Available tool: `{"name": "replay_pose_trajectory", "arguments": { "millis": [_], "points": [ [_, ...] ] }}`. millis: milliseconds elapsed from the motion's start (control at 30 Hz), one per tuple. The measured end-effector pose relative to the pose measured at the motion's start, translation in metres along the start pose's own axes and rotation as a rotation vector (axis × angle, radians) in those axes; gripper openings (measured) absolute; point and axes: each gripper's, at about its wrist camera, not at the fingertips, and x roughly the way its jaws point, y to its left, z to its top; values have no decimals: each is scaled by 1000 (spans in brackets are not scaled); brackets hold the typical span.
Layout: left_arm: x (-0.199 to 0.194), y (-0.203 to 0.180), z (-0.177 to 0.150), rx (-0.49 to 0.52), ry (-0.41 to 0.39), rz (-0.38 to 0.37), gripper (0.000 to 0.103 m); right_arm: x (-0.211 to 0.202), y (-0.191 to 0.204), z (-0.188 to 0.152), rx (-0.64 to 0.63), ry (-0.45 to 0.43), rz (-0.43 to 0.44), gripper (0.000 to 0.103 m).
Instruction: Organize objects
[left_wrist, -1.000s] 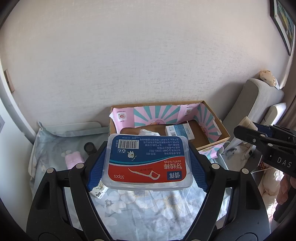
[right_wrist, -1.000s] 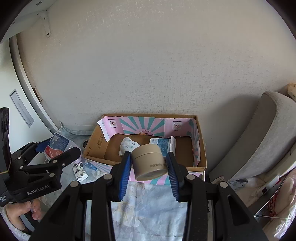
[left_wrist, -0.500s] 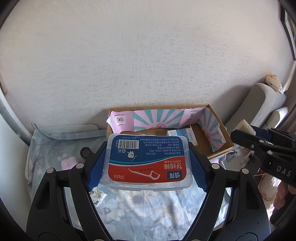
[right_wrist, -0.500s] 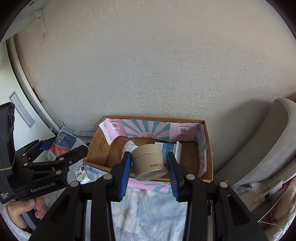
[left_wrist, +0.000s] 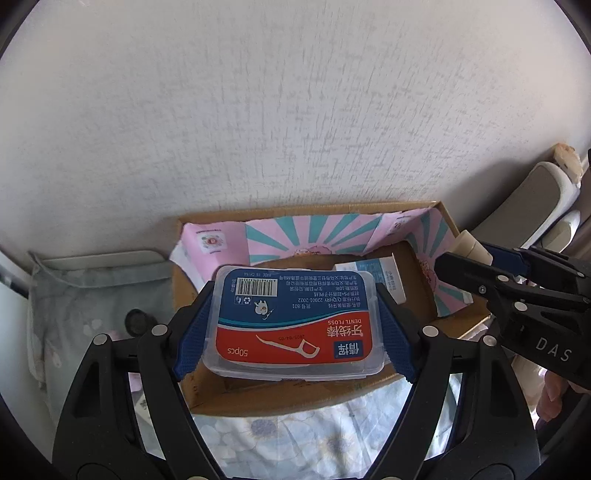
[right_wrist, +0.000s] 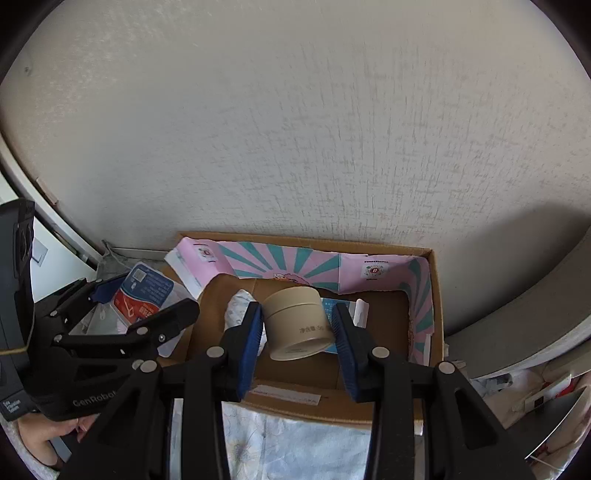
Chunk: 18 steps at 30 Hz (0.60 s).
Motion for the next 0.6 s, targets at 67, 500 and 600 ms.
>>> {"name": "replay_pose_trajectory", "arguments": {
  "millis": [67, 500, 600],
  "points": [
    [12, 0, 2, 0, 26, 1, 78, 12, -5, 2, 1, 28, -3, 35],
    [79, -3, -11, 15, 170, 22, 78, 69, -35, -7, 18, 180, -28, 35],
    [87, -2, -15, 13, 190, 24, 78, 74, -40, -11, 23, 192, -32, 35]
  ]
}}
